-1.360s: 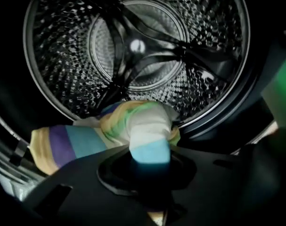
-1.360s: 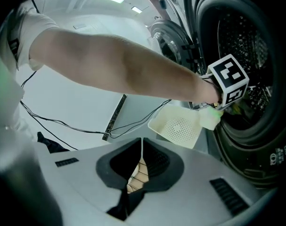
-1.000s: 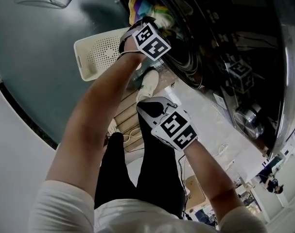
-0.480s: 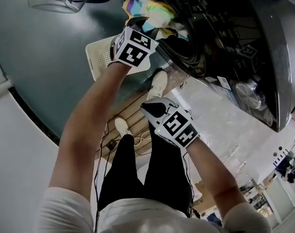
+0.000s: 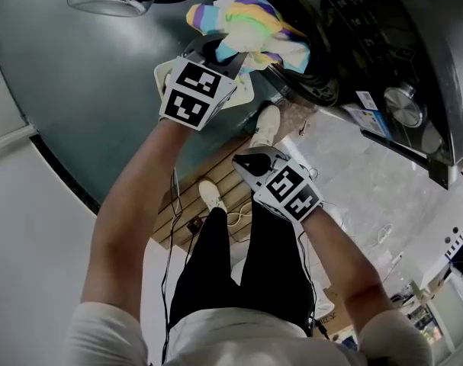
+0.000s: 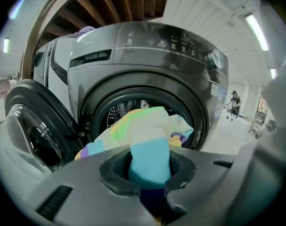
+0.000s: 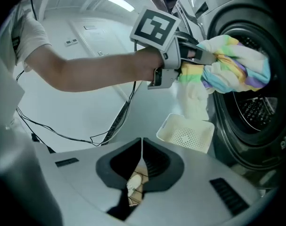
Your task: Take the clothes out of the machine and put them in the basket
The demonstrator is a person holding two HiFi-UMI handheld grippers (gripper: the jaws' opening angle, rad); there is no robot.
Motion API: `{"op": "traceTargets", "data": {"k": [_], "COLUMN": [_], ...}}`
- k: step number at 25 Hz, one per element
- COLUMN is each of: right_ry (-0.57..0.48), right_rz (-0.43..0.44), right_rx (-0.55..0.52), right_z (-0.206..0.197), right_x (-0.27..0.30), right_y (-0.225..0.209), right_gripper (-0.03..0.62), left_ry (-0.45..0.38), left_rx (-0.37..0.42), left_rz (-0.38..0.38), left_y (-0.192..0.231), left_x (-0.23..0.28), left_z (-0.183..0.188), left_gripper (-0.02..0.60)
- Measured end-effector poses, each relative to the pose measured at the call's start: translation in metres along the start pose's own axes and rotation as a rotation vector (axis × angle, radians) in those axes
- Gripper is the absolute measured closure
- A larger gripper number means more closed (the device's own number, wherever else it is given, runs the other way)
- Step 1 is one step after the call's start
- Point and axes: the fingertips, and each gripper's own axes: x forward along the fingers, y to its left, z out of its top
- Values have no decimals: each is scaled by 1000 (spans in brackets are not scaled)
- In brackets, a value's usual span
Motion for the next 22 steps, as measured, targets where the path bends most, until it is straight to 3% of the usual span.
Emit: {"op": "traceTargets", "data": {"k": [11,22], "right_ry": [-19,4], "right_rz": [10,18], "right_rx": [4,3], "right_z": [7,2], "right_x": [18,48], "right_y": [40,48], "right_gripper": [583,583], "left_ry": [-30,14], "left_rx": [-25,-55], "left_rz": [39,123], "left_y": [17,58], "left_x": [-92,-138], "left_z": [-16,-95], "left_gripper": [505,505]}}
